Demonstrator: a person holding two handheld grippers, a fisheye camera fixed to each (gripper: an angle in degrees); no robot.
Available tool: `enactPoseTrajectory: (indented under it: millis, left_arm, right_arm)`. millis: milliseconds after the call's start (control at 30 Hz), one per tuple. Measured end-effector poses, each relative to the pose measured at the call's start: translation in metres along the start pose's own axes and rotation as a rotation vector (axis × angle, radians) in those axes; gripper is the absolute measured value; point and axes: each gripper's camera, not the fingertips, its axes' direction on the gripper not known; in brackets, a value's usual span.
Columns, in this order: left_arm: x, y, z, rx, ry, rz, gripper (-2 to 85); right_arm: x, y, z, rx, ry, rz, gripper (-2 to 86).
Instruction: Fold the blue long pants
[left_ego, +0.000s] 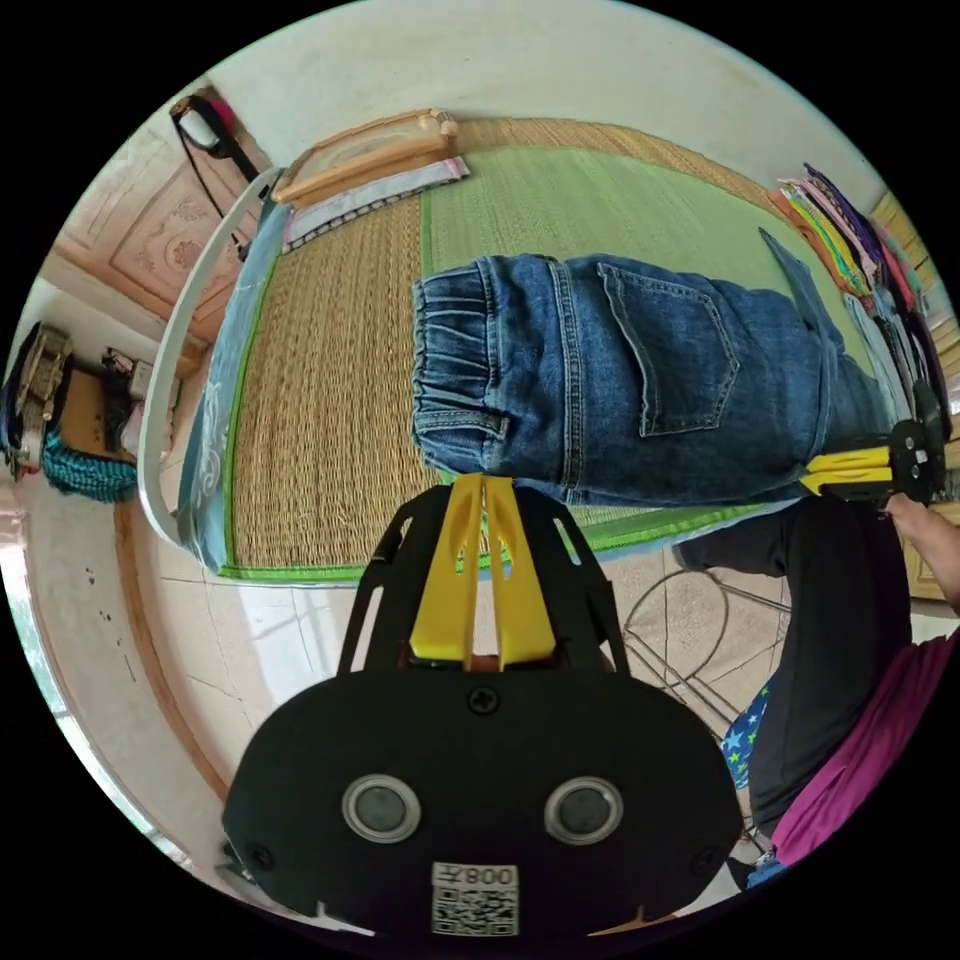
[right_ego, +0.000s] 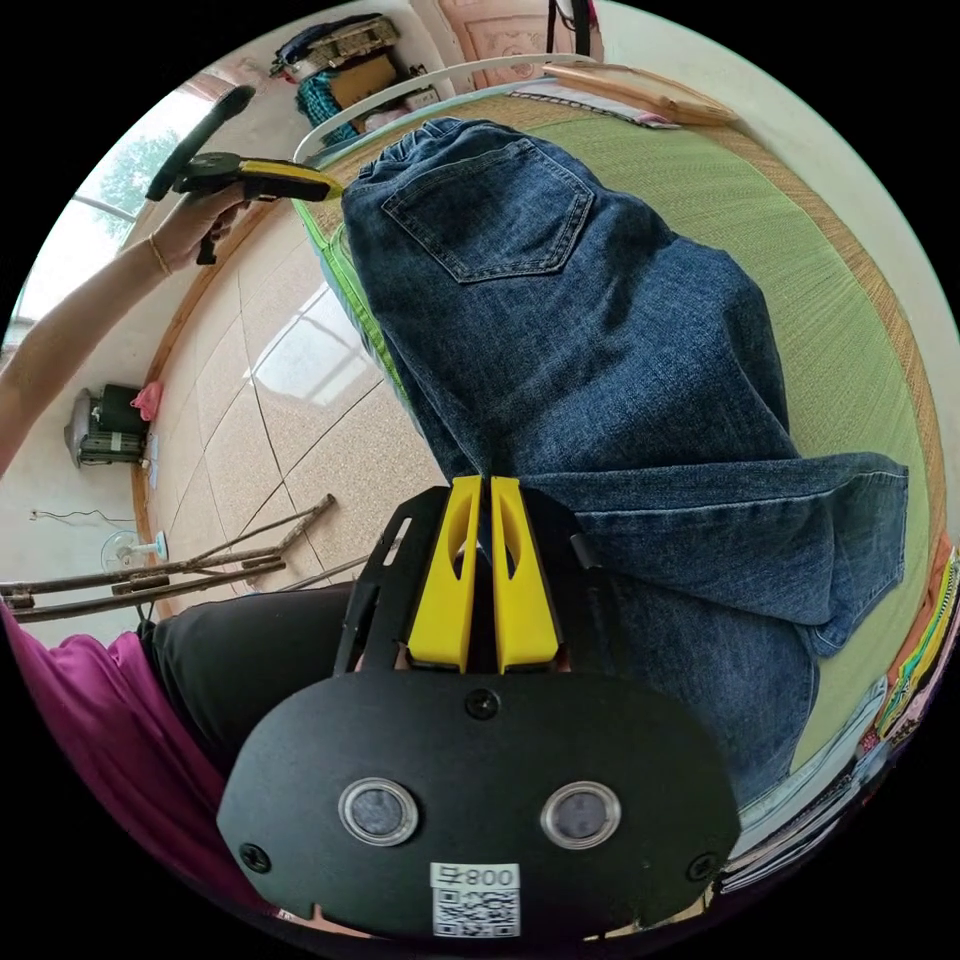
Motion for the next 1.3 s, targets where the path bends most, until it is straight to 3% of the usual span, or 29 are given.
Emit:
enactPoseTrajectory:
  millis: [133,233,333,733,900,1167,1300]
  left_arm:
    - [0.012,0.036,-0.015,0.189,0.220,-0.089,0.1]
    - [0.045,0.043,0.004,0.165,0.316,-0.052,0.1]
    - [0.073,0.048,0.039,0.039,0.242,-0.024,0.1]
    - [0.113,0.069,0.055,0.035,0.215,-0.029,0.1]
    - [0.145,0.082,0.042,0.117,0.249,-0.043,0.4]
    - [0.263,0.059,0.046,0.210,0.687,0.071,4.5]
    - [0.317,0.028,0.055,0.188,0.740,0.148,6.5]
  right_arm:
    - [0.006,-0.006,0.010,0.013,-0.004,0.018,2.1]
    - [0.014,-0.009,0.017,0.027,-0.026,0.045,2.4]
    - [0.022,-0.013,0.024,0.028,-0.057,0.069,2.7]
    - [0.053,0.004,0.028,0.124,-0.170,0.174,0.7]
    - [0.111,0.022,0.022,0.226,-0.156,0.354,0.2]
    - [0.167,0.013,0.082,0.148,-0.170,0.493,0.3]
    - [0.174,0.019,0.075,0.185,-0.154,0.500,0.8]
